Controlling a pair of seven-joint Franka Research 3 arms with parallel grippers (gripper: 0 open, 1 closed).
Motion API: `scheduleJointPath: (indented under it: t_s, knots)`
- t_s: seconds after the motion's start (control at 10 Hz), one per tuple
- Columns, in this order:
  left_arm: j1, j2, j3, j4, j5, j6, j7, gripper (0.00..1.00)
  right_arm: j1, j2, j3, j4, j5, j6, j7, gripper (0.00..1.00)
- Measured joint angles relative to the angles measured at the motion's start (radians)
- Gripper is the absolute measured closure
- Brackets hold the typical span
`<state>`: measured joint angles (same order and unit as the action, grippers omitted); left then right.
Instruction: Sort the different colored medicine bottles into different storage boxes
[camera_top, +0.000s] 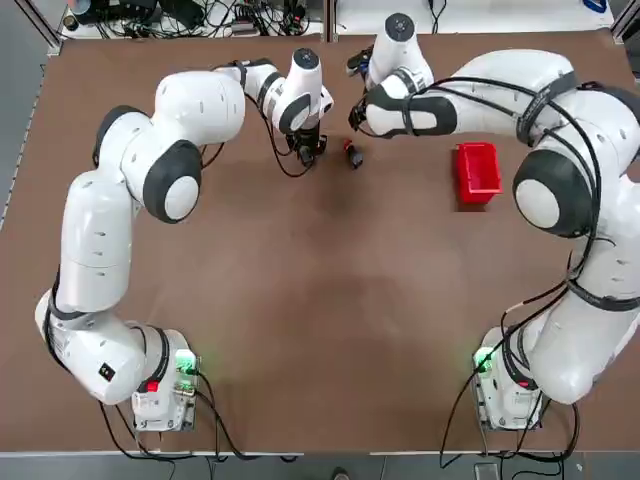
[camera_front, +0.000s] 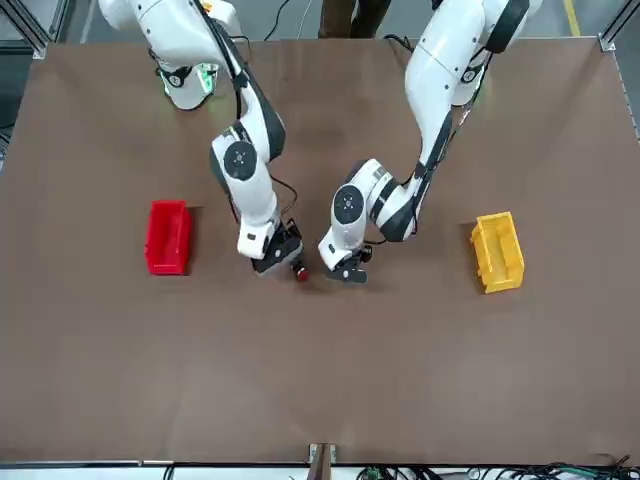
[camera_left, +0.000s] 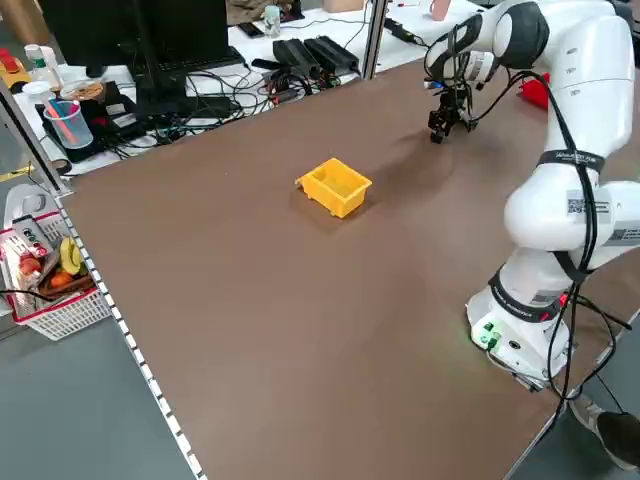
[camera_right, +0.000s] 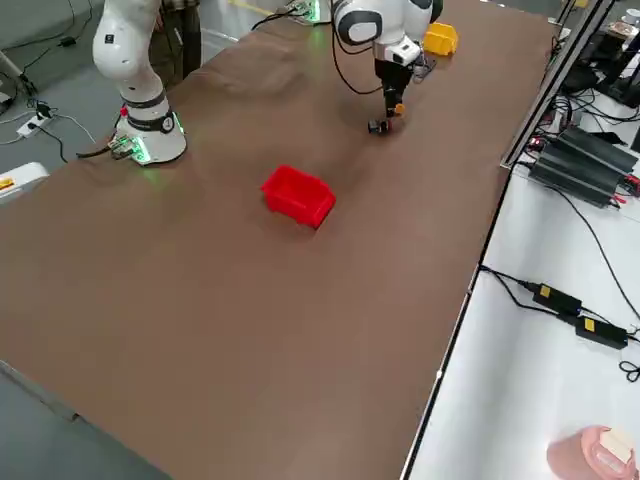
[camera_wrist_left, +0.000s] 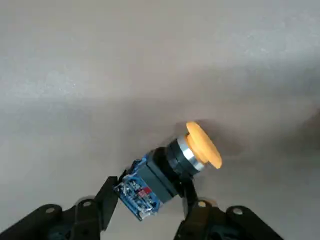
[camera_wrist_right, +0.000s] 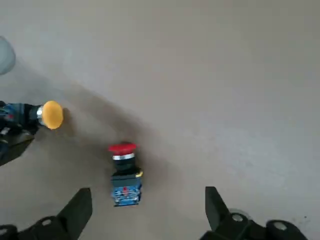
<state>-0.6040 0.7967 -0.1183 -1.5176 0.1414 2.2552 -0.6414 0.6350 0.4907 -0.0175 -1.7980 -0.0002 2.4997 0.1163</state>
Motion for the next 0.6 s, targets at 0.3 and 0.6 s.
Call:
scheduleJointPath:
  t_s: [0.3,0.6]
  knots:
    - [0.028,-0.019,0.003,0.018,0.000,-0.020,-0.002,0.43,0.001,0.000,-0.004,-0.011,0.000,0.006,0.000,0.00]
    - [0.147,-0.106,-0.033,0.025,-0.006,-0.146,0.034,0.43,0.009,0.001,-0.004,-0.022,0.000,0.024,0.000,0.00]
